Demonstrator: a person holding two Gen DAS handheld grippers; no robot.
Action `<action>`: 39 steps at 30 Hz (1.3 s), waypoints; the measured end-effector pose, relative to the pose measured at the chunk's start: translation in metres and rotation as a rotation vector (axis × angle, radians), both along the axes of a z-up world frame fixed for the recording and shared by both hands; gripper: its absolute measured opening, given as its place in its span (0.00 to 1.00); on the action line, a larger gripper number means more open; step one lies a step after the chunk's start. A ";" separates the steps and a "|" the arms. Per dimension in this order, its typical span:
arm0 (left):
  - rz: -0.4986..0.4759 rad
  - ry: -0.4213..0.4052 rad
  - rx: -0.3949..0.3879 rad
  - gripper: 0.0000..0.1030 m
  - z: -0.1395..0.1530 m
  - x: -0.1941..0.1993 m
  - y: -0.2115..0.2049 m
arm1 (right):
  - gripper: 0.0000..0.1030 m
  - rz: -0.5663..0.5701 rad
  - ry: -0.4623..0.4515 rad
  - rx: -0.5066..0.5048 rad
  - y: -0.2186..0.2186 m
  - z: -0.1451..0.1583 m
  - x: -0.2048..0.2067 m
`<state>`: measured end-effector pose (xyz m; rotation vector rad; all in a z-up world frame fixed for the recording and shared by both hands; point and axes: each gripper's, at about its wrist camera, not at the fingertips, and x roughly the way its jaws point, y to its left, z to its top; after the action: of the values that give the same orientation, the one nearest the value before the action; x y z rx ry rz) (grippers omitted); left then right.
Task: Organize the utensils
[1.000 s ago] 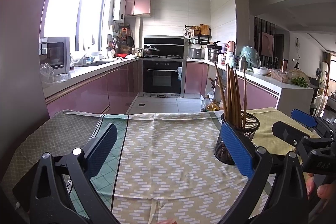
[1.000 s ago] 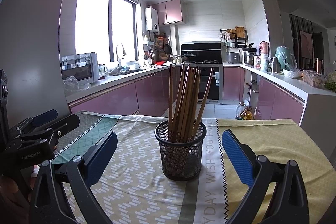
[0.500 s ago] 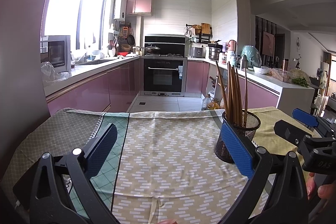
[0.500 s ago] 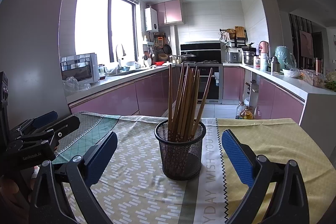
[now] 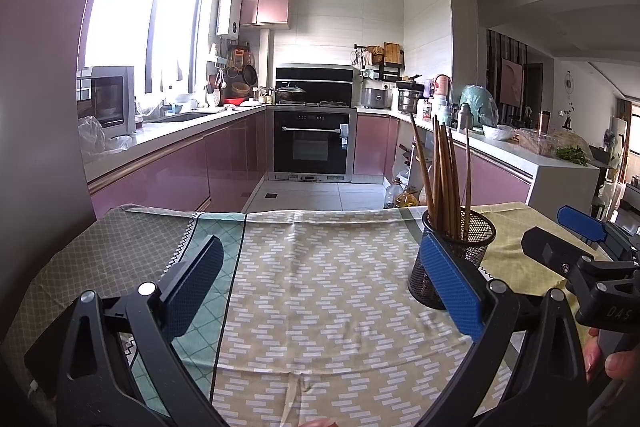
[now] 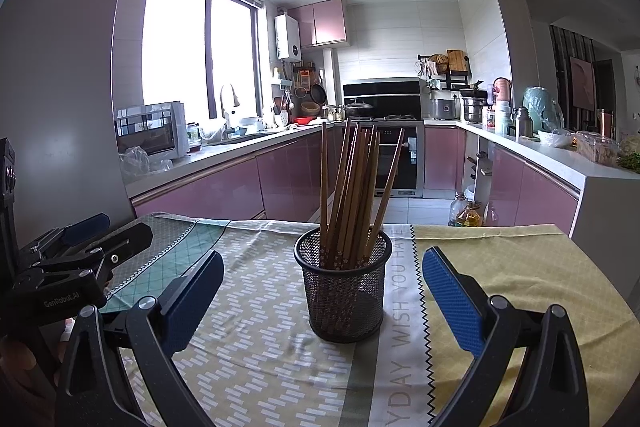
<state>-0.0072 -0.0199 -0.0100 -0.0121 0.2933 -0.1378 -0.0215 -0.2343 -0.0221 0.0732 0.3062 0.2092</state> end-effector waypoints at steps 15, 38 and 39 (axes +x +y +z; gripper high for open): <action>0.000 0.001 0.001 0.95 0.000 0.001 -0.001 | 0.94 0.000 -0.002 0.002 0.000 0.000 0.000; 0.001 0.009 0.002 0.95 -0.001 0.001 -0.002 | 0.94 0.004 0.002 0.008 0.001 -0.001 0.001; 0.001 0.010 0.002 0.95 -0.002 0.001 -0.003 | 0.94 0.004 0.001 0.008 0.000 -0.001 0.000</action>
<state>-0.0065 -0.0224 -0.0121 -0.0113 0.3031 -0.1366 -0.0214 -0.2341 -0.0227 0.0807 0.3066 0.2145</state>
